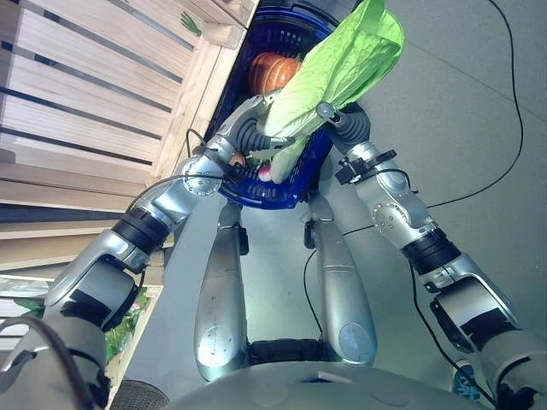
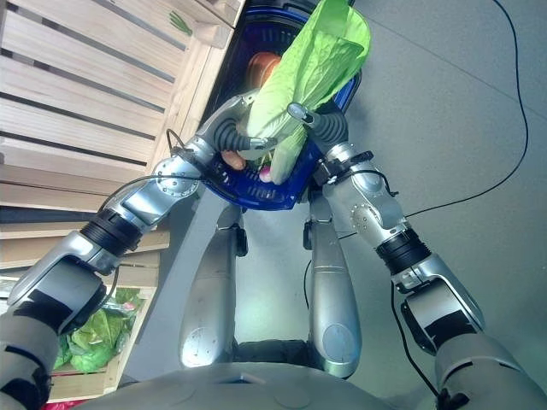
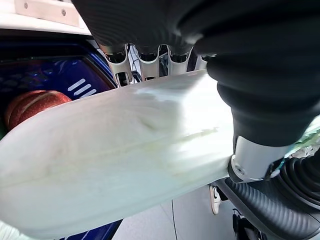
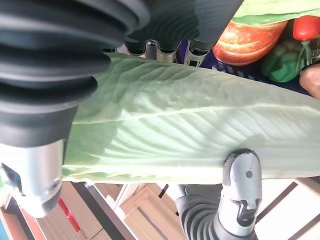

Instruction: Pick up fruits and vegetables into the basket

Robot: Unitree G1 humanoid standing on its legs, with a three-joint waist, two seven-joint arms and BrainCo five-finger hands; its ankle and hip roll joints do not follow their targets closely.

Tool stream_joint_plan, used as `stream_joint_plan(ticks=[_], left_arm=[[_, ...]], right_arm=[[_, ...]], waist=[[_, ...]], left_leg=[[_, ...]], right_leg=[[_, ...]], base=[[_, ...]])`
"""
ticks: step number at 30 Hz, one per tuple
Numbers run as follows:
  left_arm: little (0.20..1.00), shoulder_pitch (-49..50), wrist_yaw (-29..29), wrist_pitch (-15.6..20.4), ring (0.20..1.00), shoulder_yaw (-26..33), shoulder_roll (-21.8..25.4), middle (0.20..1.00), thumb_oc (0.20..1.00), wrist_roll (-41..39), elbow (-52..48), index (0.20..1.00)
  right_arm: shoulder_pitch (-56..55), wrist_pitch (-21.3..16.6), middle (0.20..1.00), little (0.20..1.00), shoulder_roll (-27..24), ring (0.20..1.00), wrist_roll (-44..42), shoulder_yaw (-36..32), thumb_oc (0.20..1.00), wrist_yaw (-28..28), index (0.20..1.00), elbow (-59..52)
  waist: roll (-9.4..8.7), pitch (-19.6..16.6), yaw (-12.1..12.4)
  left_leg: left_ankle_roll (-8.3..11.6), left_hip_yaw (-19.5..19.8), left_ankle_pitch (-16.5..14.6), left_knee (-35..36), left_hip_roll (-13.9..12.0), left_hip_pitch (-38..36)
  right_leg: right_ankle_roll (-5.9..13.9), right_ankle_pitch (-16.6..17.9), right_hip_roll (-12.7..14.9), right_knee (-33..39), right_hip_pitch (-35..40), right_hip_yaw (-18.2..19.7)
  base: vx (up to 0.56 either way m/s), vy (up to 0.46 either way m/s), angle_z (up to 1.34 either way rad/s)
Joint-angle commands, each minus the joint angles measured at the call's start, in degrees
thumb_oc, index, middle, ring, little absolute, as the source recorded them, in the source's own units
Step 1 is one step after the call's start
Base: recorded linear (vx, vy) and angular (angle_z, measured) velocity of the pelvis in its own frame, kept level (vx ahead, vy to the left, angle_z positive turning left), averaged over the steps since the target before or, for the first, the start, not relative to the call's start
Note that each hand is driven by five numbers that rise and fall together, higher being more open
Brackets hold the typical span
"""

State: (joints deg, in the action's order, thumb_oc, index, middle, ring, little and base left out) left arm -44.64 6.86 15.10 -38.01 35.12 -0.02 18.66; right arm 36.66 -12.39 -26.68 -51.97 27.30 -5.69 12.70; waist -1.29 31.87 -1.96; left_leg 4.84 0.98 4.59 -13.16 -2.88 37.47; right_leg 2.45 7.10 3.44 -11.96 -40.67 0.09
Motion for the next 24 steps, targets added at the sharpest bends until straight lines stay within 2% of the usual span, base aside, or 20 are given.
stream_joint_plan(ticks=[1, 2, 13, 19, 20, 21, 22, 24], left_arm=[[0.2, -0.2, -2.44, -0.84, 0.2, -0.8, 0.59, 0.2, 0.2, -0.07, -4.6, 0.2], [0.2, -0.19, -2.67, -0.94, 0.2, -1.19, 0.57, 0.2, 0.2, 0.24, -4.32, 0.2], [0.2, -0.96, -2.43, -2.27, 0.2, -2.14, 0.43, 0.2, 0.2, 0.16, -4.26, 0.2], [0.2, -0.95, -2.48, -4.45, 0.2, -2.33, 0.56, 0.2, 0.2, 0.11, -4.42, 0.2], [0.379, -0.81, -1.89, -4.54, 0.379, -2.34, 0.43, 0.379, 0.379, 0.31, -4.15, 0.379], [0.931, -0.77, -1.57, -4.46, 0.931, -2.34, 0.39, 0.931, 0.931, 0.36, -3.91, 0.931], [1.0, -0.45, -0.34, -4.42, 1.0, -2.21, 0.22, 1.0, 1.0, 0.34, -4.01, 1.0], [1.0, 0.18, 1.81, -3.68, 1.0, -1.68, -0.1, 1.0, 1.0, 0.17, -3.9, 1.0]], right_arm=[[1.79, -2.9, 1.0, 1.0, 0.1, 1.0, -1.31, 0.52, 1.0, -4.06, 1.0, -10.78], [1.57, -4.49, 0.2, 0.2, 0.12, 0.2, -1.62, 0.57, 0.2, -3.78, 0.2, -10.82], [1.86, -5.91, 0.2, 0.2, 0.51, 0.2, -1.61, 0.21, 0.2, -3.56, 0.2, -10.25], [1.64, -6.34, 0.2, 0.2, 0.32, 0.2, -1.8, 0.28, 0.2, -3.88, 0.2, -10.47], [1.67, -6.45, 0.2, 0.2, 0.41, 0.2, -1.8, 0.34, 0.2, -3.77, 0.2, -10.45], [1.74, -6.5, 0.2, 0.2, 0.49, 0.2, -1.7, 0.43, 0.2, -3.64, 0.2, -10.42], [1.76, -6.41, 0.2, 0.2, 0.46, 0.2, -1.57, 0.57, 0.2, -3.18, 0.2, -10.76], [1.6, -6.68, 0.2, 0.2, 0.37, 0.2, -1.58, 0.65, 0.2, -3.07, 0.2, -10.82]], waist=[[0.64, -2.08, -0.41], [0.59, -2.08, -0.49], [0.87, -2.08, -0.7], [0.87, -2.08, -0.69], [0.88, -2.08, -0.67], [0.9, -2.08, -0.66], [0.93, -2.08, -0.67], [0.9, -2.08, -0.58]], left_leg=[[-1.48, -1.46, -0.13, 3.42, 2.95, -0.8], [-1.43, -1.58, -0.42, 3.22, 2.93, -0.95], [-1.4, -1.94, -0.46, 3.25, 2.81, -0.57], [-1.4, -1.9, -0.25, 3.31, 2.91, -0.12], [-1.38, -1.89, -0.24, 3.33, 2.9, -0.11], [-1.37, -1.88, -0.22, 3.29, 2.92, -0.01], [-1.35, -1.82, -0.23, 3.21, 2.95, 0.06], [-1.4, -1.77, -0.2, 3.24, 2.96, 0.05]], right_leg=[[3.04, -5.25, -1.95, -3.69, 2.77, -4.29], [3.03, -5.53, -1.93, -3.92, 2.87, -4.29], [3.07, -5.5, -1.66, -3.51, 2.74, -4.35], [3.13, -5.19, -1.58, -3.21, 2.43, -4.54], [3.15, -5.16, -1.55, -3.14, 2.44, -4.55], [3.14, -5.15, -1.55, -3.14, 2.37, -4.55], [3.1, -5.16, -1.59, -3.15, 2.33, -4.46], [3.06, -5.15, -1.56, -3.12, 2.35, -4.52]], base=[[0.0, 0.0, 0.0], [0.0, 0.0, 0.0], [0.0, 0.0, 0.0], [0.0, 0.0, 0.0], [0.0, 0.0, 0.0], [0.0, 0.0, 0.0], [0.0, 0.0, 0.0], [0.0, 0.0, 0.0]])
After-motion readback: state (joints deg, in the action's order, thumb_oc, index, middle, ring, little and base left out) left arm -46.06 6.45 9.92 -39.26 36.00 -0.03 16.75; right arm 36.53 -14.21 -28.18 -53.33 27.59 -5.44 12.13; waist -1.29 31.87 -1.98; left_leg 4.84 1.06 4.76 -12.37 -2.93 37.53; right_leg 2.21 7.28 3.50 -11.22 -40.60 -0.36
